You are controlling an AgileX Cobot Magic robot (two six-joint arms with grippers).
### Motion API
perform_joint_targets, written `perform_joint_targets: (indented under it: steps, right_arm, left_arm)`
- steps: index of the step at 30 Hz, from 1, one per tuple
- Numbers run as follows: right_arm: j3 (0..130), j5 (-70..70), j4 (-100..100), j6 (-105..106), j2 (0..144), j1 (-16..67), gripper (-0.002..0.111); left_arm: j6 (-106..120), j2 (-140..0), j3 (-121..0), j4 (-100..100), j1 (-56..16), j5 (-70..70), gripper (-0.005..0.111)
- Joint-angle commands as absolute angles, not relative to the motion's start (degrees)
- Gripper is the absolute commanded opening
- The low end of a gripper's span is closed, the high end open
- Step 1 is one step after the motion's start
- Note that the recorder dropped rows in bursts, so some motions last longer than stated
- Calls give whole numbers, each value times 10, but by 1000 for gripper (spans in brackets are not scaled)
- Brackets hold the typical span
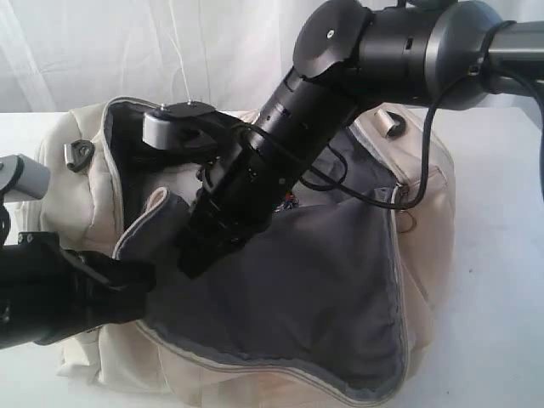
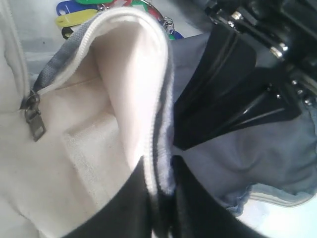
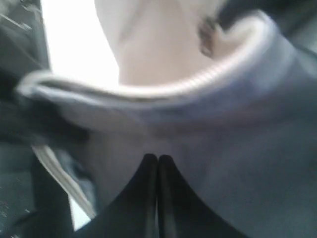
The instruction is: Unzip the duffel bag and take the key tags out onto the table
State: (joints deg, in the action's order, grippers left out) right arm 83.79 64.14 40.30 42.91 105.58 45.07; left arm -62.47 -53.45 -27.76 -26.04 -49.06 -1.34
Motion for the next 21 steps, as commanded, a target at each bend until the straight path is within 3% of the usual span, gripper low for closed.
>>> perform_joint_targets:
  steps: [1, 11, 21]
  right_arm:
    - [839, 646, 304, 373, 1056, 451, 0]
    - [839, 624, 254, 342, 1013, 451, 0]
    - [839, 605, 254, 327, 1001, 451, 0]
  left_arm:
    - [-630, -530, -280, -257, -494, 6, 0]
    - [-608, -399, -280, -163, -494, 188, 0]
    - [-457, -347, -275, 100, -494, 326, 0]
